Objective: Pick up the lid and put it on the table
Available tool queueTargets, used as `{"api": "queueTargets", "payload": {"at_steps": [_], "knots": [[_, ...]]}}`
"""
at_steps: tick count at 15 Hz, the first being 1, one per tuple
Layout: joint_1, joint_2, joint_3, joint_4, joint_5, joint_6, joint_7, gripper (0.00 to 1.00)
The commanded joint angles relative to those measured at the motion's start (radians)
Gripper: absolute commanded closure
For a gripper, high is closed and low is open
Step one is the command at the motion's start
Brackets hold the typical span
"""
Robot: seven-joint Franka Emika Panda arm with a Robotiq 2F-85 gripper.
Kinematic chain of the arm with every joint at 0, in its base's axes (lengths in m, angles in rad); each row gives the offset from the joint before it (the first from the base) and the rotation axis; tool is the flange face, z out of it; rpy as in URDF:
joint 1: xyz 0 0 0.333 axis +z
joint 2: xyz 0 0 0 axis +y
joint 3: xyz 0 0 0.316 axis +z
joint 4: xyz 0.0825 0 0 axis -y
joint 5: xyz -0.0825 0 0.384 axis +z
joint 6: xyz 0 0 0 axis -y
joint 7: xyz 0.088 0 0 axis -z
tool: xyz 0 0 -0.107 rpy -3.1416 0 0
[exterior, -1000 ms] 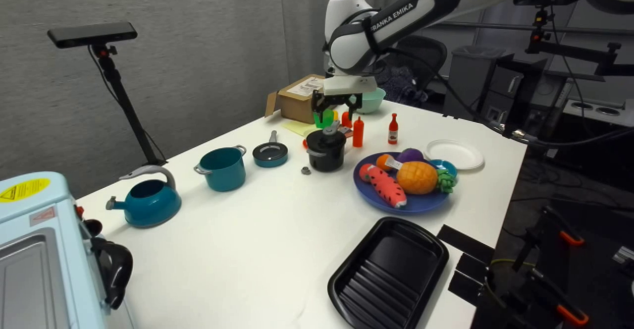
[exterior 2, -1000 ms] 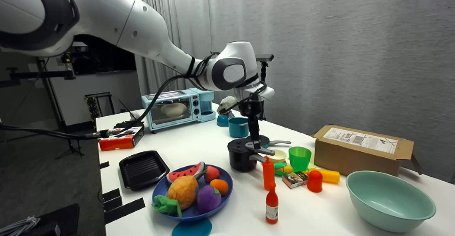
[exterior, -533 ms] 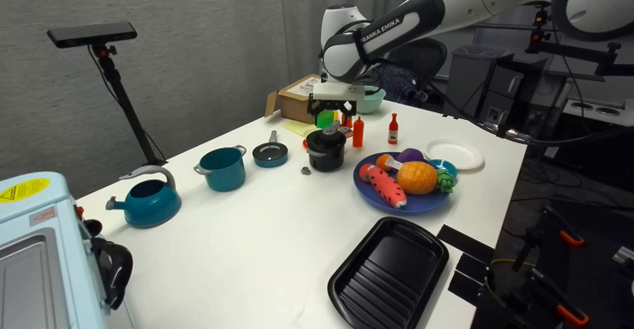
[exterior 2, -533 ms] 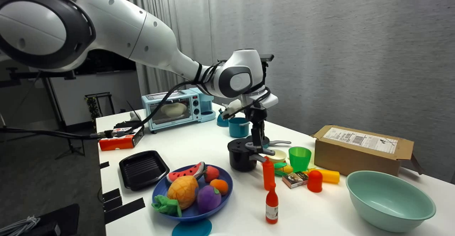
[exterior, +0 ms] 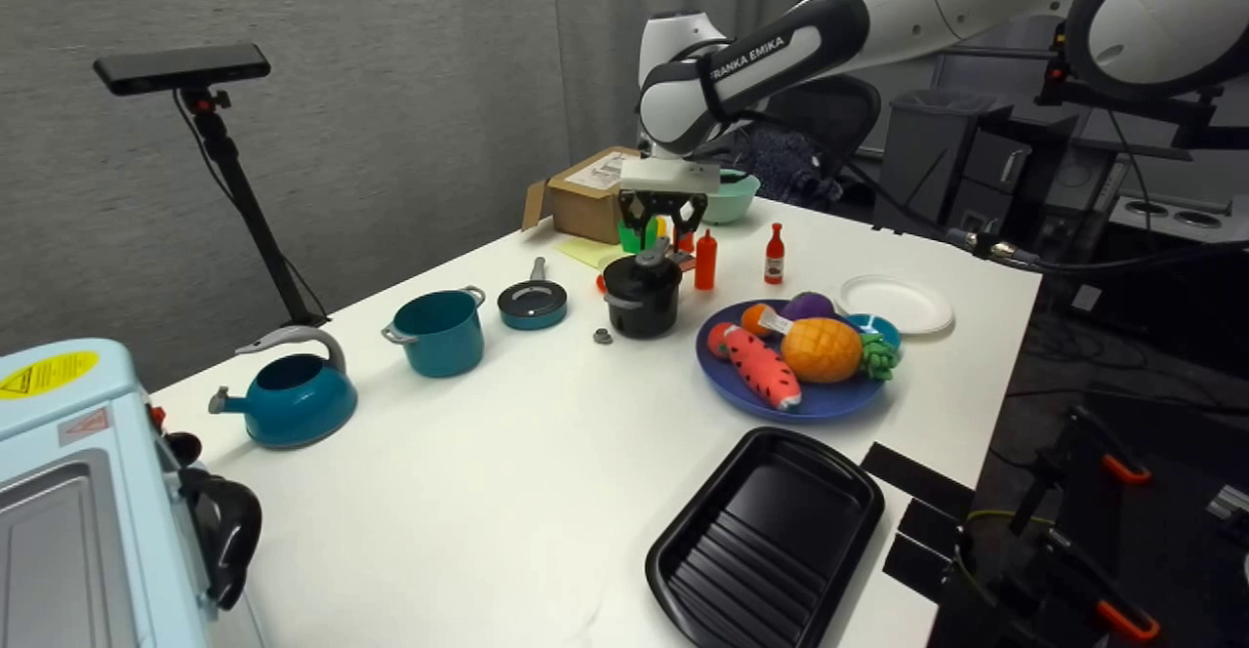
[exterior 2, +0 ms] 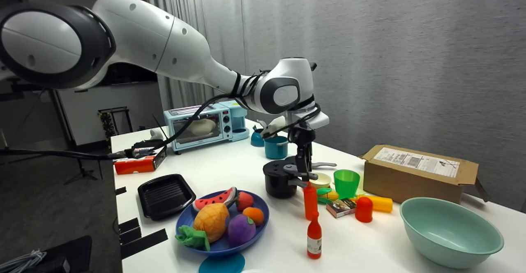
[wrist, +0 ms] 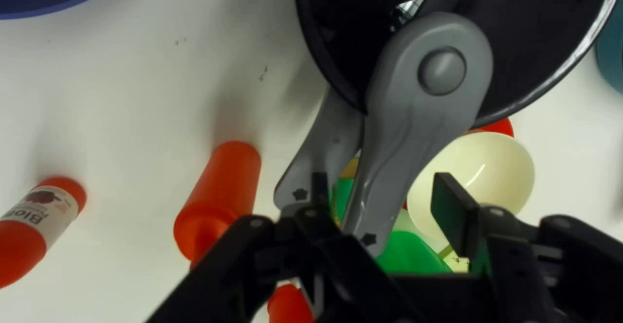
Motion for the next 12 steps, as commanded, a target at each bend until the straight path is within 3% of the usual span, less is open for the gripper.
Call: {"api": "queueTargets", "payload": {"at_steps": [1,4,12], "knots": [[-0.027,0.043,0.021,0.091,0.035,-0.071,-0.027,0.75],[-0.037,0.046,0.043,0.114,0.062,-0.089,-0.048,0.94],[-0.059,0.018,0.123,0.186,0.146,-0.164,-0.185,0.93]]}}
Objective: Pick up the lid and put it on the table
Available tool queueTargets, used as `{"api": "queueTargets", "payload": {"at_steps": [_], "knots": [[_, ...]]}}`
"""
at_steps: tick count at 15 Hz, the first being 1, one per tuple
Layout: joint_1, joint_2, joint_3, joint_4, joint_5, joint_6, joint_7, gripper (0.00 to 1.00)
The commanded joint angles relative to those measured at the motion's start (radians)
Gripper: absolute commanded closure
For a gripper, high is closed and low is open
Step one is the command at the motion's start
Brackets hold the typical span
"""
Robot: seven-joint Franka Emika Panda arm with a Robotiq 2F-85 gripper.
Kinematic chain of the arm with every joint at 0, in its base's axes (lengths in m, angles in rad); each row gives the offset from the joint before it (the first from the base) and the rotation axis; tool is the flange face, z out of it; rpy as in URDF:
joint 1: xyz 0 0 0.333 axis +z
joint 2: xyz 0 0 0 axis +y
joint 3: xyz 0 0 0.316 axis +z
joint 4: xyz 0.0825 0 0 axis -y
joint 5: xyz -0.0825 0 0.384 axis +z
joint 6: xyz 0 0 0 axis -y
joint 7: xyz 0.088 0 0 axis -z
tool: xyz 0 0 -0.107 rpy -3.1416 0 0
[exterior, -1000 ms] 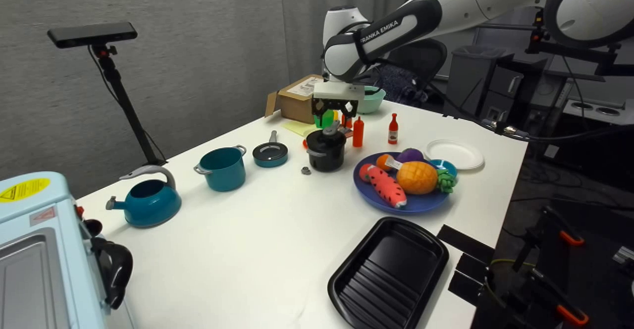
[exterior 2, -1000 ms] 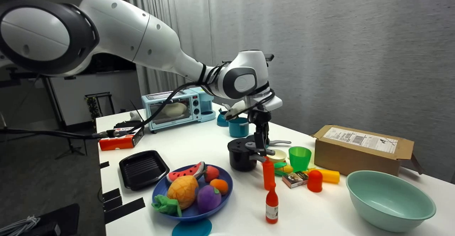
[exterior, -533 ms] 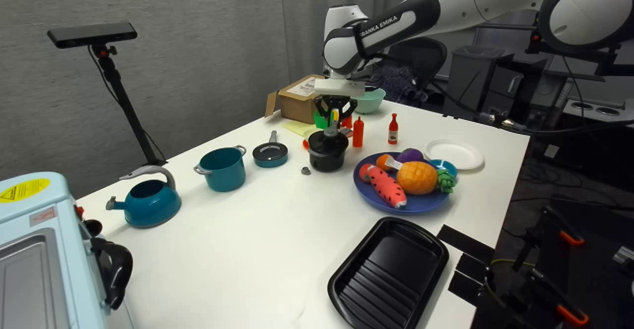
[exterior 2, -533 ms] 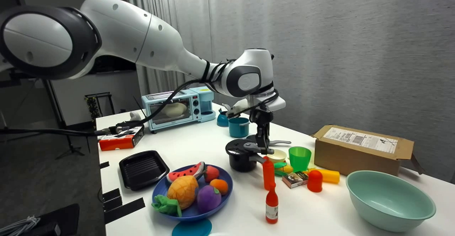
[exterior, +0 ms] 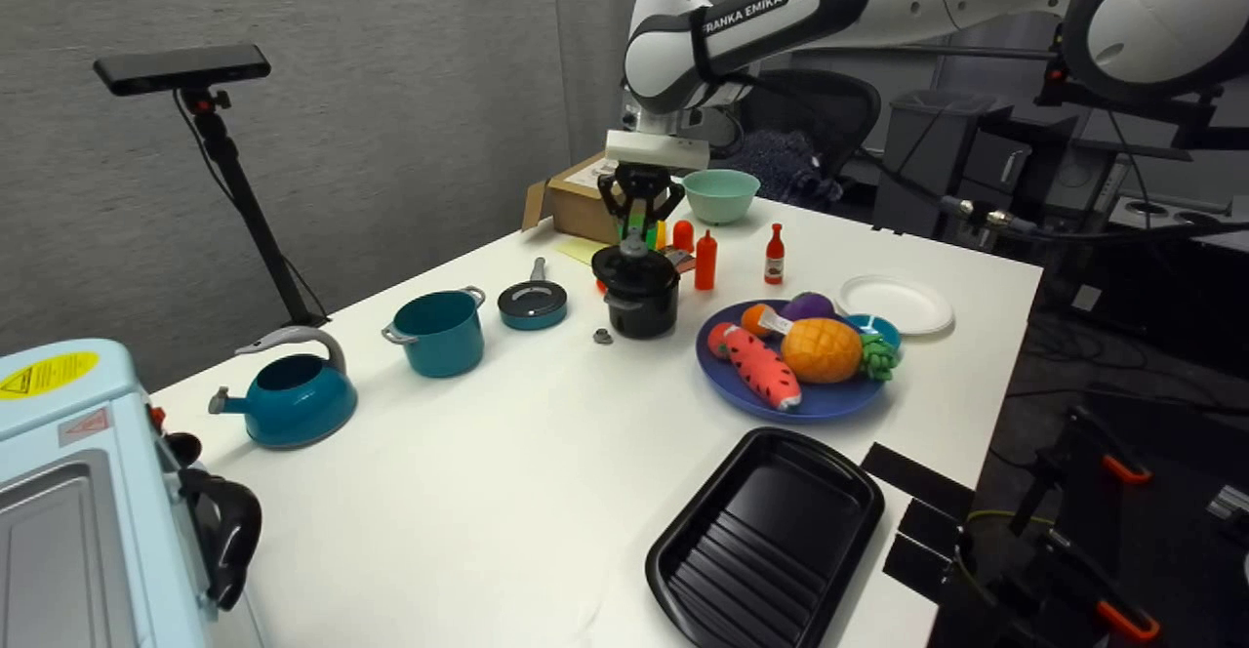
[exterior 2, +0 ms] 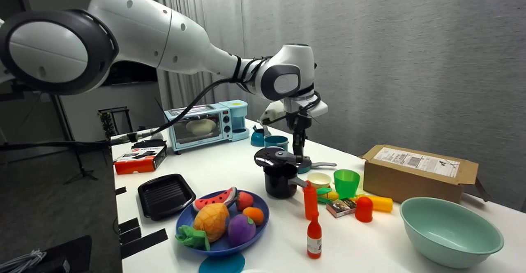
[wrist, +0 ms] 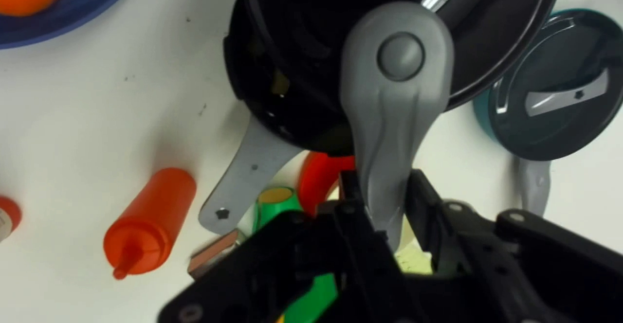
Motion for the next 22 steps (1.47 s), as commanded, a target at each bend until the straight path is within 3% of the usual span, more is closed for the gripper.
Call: {"api": "queueTargets", "payload": {"at_steps": [1,13,18,22], "knots": [[-0.024,-0.006,0.055,0.07,0.064,-0.076,-0.106,0.93],[0.217,-0.172,0.105,-0.099,-0.072,-0.026,-0.44,0.93],[0.263,-0.166,0.114,-0.204,-0.159,0.039,-0.618,0.93],[0.257,-0.149,0.12,-0.282,-0.201,0.172,-0.739,0.93]]}}
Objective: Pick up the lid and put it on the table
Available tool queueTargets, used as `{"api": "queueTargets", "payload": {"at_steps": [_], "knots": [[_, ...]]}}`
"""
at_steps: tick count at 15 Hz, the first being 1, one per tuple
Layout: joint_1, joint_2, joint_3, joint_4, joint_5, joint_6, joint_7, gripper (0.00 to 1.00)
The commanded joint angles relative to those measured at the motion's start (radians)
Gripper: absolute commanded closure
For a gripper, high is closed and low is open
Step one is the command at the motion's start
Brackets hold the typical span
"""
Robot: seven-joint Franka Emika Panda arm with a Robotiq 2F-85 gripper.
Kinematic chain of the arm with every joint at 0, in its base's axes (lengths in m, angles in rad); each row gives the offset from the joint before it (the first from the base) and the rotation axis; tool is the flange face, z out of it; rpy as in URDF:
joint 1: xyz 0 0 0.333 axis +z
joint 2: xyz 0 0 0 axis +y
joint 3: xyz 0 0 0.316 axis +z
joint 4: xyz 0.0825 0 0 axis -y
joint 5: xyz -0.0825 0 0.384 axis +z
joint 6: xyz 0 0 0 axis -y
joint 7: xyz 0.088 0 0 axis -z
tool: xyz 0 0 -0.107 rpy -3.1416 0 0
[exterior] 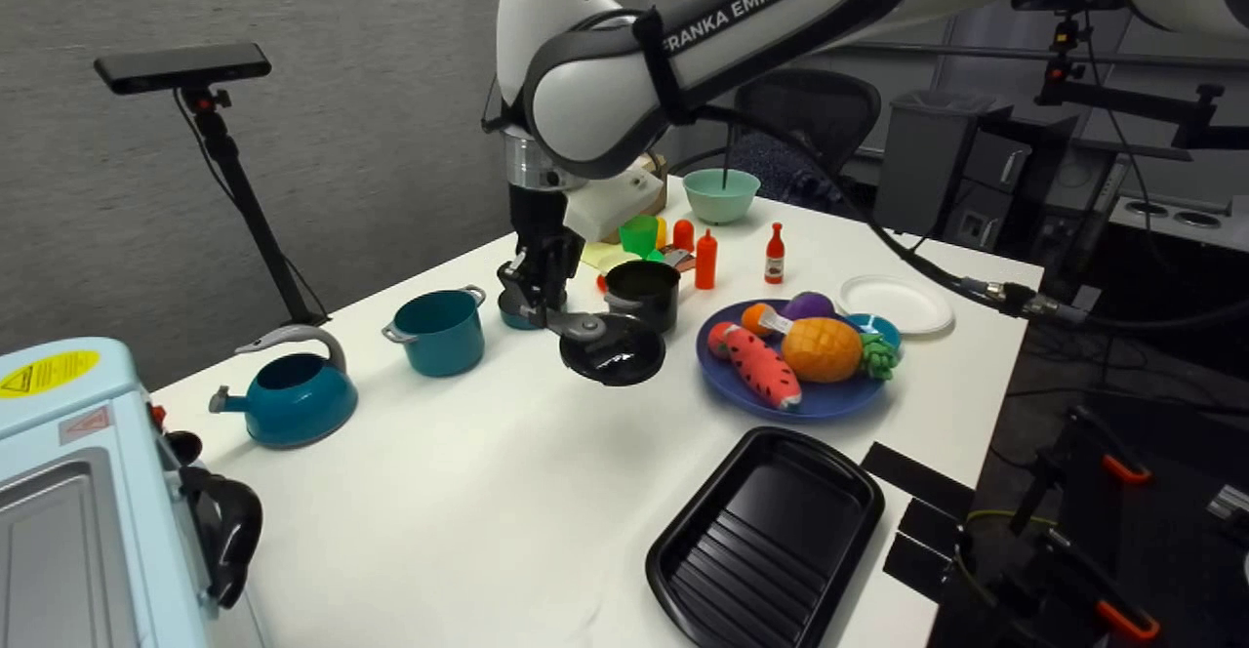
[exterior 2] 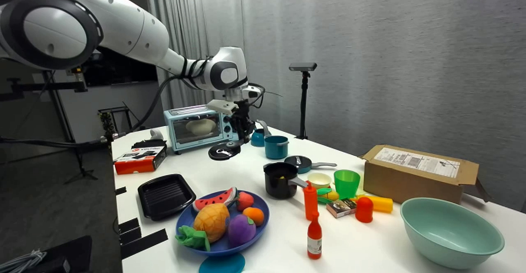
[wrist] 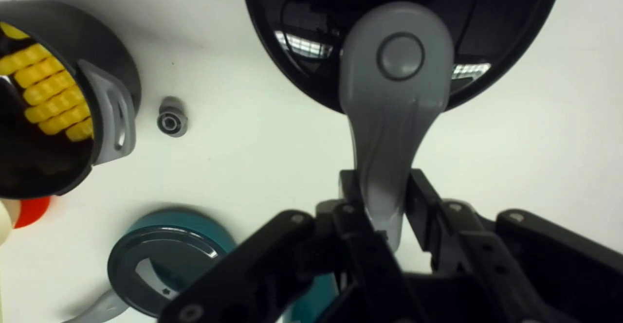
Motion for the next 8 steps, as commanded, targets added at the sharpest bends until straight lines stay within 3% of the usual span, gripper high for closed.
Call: {"api": "queueTargets", "payload": {"at_steps": [1,8], "knots": [[-0.018,-0.005,0.016,-0.08,-0.018,0.122,-0.077,0.93],[-0.02,0.024,0.021,-0.152,-0.001,0.177,-0.061,0.93]]}}
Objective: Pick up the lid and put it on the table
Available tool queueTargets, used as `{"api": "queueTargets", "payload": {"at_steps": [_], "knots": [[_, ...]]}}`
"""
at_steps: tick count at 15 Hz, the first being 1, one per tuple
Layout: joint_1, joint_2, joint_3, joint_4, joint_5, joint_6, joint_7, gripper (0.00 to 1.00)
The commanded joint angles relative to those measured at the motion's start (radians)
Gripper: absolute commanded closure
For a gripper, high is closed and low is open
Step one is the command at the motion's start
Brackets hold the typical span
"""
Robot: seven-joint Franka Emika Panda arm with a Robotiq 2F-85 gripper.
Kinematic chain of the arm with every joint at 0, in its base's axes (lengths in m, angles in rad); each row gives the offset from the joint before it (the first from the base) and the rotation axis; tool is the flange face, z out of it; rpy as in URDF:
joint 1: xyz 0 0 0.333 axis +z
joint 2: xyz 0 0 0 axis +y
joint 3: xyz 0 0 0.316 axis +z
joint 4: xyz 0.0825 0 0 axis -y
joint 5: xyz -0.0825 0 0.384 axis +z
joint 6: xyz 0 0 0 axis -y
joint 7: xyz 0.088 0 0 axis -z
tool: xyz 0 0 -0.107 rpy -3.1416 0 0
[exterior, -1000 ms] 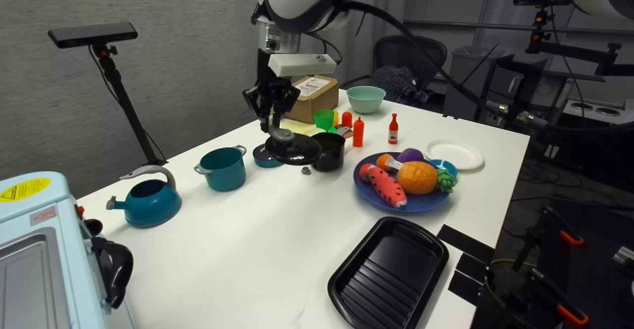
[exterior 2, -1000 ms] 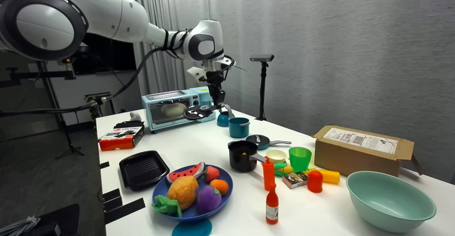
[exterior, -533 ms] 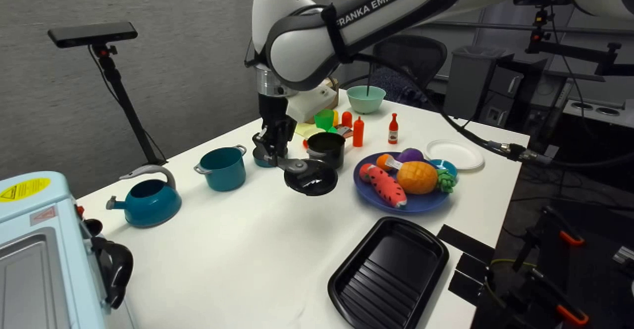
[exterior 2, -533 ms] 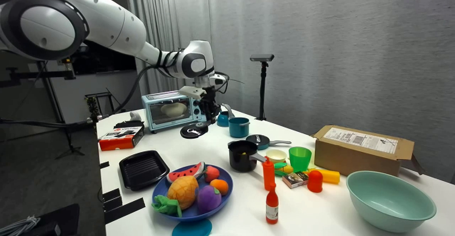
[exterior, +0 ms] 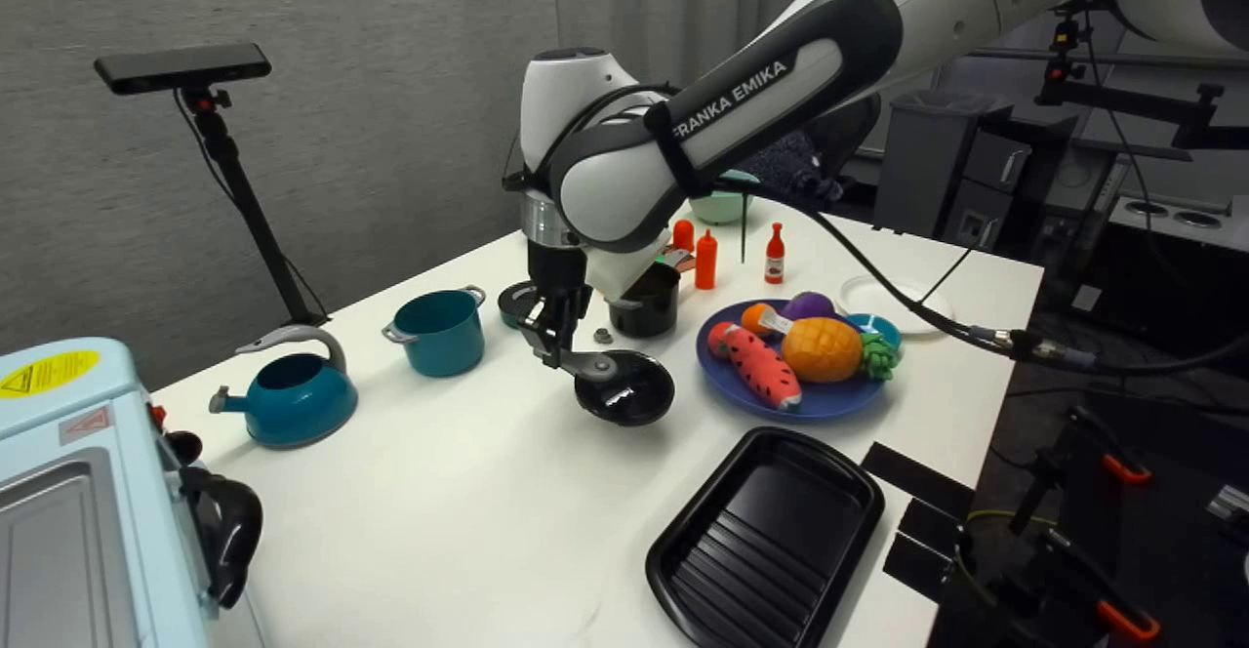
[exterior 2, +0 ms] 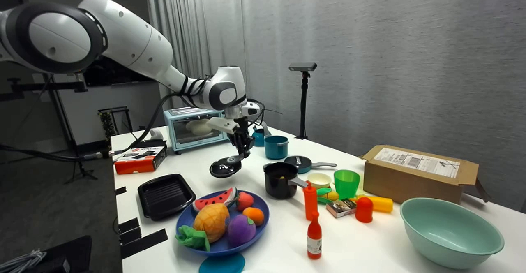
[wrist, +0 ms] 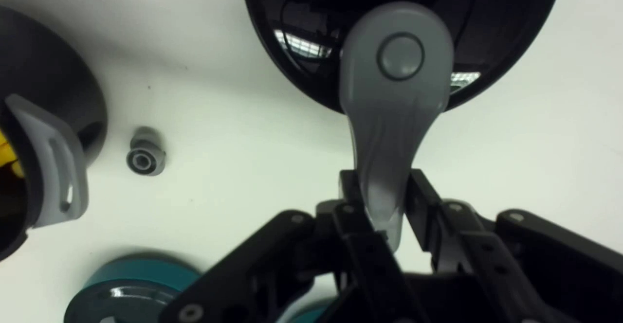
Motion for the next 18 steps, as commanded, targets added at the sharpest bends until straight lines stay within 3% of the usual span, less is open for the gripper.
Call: {"api": "queueTargets", "payload": {"at_steps": [1,3,4,5,7,12,18], "knots": [[-0.016,0.006,0.019,-0.033,0.008,0.008,-0.009,0.93],[-0.014,0.019,0.017,-0.031,0.008,0.001,-0.002,0.93],[-0.011,0.024,0.013,-0.032,0.004,0.001,0.002,0.87],[-0.008,0.03,0.01,-0.029,0.001,-0.014,0.008,0.47],[-0.006,0.038,0.005,-0.026,0.0,-0.022,0.02,0.4],[-0.003,0.029,0.005,-0.003,0.009,-0.074,0.049,0.02],[-0.014,-0.037,0.002,0.049,0.014,-0.174,0.072,0.0]]}}
